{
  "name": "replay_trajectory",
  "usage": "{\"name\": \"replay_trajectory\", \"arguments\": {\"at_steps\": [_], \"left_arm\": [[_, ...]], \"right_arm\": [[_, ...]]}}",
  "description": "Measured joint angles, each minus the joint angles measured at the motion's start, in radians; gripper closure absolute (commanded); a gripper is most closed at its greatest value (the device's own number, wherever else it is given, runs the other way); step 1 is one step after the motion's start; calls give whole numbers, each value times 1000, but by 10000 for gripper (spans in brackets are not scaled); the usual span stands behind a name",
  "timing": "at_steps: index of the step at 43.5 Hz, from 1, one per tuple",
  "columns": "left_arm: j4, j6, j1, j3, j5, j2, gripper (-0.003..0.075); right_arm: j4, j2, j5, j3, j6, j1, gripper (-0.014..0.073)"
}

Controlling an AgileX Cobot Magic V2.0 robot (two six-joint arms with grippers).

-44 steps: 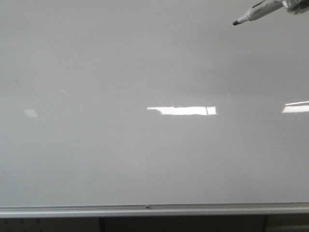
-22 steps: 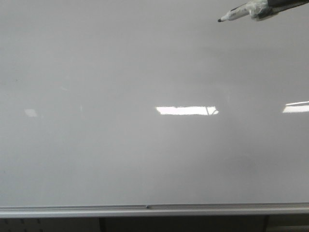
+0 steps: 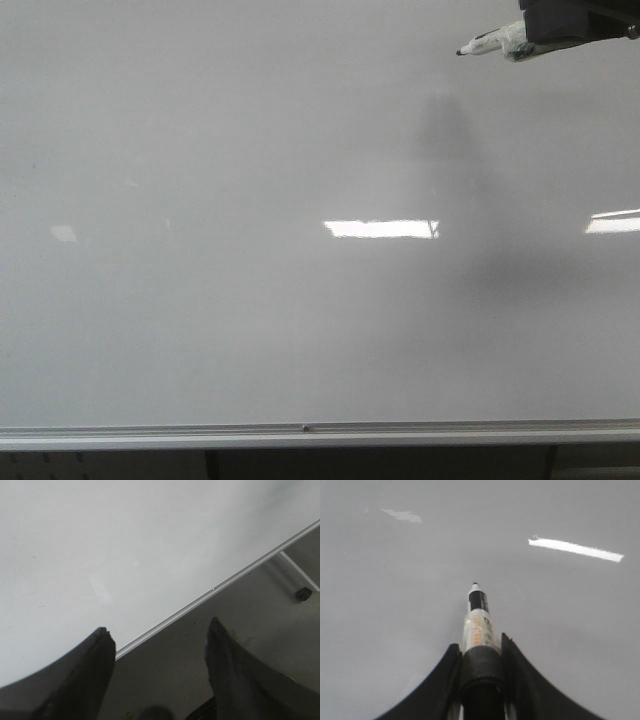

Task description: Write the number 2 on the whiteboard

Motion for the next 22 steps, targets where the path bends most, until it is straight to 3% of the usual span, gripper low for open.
{"name": "replay_trajectory", "arguments": {"at_steps": [22], "left_arm": [[0, -2, 0, 0, -18, 0, 321]], "right_arm": [[2, 110, -99, 0, -4, 0, 600]]}}
